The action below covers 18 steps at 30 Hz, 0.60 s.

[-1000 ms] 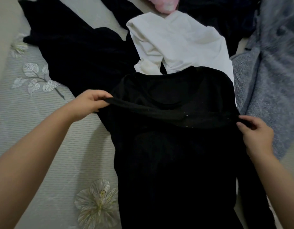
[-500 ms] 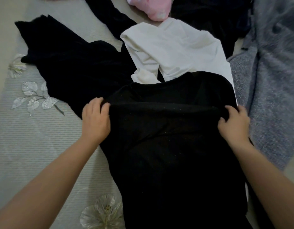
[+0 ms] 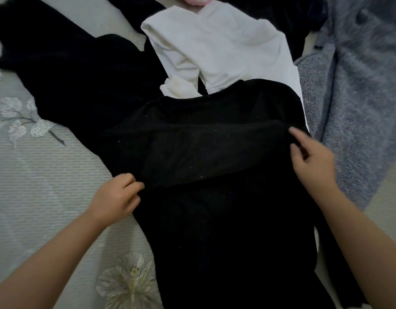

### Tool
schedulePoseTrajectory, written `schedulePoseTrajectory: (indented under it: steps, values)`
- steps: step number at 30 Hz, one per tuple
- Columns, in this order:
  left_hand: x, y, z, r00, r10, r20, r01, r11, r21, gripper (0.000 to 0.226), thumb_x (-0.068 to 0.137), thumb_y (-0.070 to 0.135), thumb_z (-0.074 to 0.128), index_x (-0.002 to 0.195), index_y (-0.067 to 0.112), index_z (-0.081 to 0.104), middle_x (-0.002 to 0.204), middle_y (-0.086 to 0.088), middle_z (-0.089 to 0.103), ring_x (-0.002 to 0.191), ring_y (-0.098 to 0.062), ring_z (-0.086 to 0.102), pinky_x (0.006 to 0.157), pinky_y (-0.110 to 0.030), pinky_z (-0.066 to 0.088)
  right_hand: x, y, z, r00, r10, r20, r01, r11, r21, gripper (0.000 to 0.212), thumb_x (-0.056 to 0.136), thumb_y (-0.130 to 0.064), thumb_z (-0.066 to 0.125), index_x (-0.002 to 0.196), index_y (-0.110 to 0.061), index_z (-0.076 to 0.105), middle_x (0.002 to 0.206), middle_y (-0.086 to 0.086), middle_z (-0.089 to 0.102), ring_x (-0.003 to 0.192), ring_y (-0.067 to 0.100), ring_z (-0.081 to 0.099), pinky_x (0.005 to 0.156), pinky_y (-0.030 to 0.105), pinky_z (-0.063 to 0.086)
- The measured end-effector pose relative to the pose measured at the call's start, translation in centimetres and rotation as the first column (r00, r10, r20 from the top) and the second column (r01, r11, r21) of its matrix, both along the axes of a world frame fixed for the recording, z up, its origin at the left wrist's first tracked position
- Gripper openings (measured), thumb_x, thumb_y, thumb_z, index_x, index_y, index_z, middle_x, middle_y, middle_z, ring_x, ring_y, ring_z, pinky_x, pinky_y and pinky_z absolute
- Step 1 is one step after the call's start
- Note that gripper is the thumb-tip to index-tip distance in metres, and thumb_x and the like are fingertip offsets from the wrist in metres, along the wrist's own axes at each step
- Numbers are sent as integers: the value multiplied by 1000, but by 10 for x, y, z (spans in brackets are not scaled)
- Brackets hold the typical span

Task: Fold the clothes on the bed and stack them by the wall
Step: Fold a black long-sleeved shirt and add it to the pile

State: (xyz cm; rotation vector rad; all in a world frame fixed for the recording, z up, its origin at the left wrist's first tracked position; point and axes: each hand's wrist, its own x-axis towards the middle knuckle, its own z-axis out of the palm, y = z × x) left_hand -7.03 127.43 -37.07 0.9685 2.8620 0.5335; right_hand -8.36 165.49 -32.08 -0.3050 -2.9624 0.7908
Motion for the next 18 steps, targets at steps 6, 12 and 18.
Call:
schedulePoseTrajectory:
  steps: [6, 12, 18]
  values:
    - [9, 6, -2, 899, 15, 439, 213, 859, -465, 26, 87, 34, 47, 96, 16, 64, 91, -1, 61, 85, -17, 61, 74, -25, 45, 30, -10, -25, 904, -137, 404, 68, 981, 181, 35, 82, -2, 54, 116, -5, 63, 106, 22, 53, 98, 37, 52, 79, 32, 40]
    - [-18, 42, 2, 976, 198, -89, -207, 974, -95, 33, 79, 16, 46, 92, -7, 67, 87, -23, 65, 75, -37, 64, 62, -41, 54, -20, -18, -25, 923, -168, 347, 149, 986, 81, 47, 89, -22, 55, 130, -1, 45, 124, 25, 51, 116, 36, 48, 96, 34, 36]
    - [-52, 47, -10, 853, 517, 63, -466, 811, -354, 22, 88, 13, 56, 103, -1, 65, 117, -15, 61, 127, -32, 39, 110, -53, 6, -38, -4, -10, 891, -151, 428, 73, 978, 193, 31, 85, -16, 61, 115, -7, 62, 113, 17, 64, 109, 33, 56, 88, 33, 43]
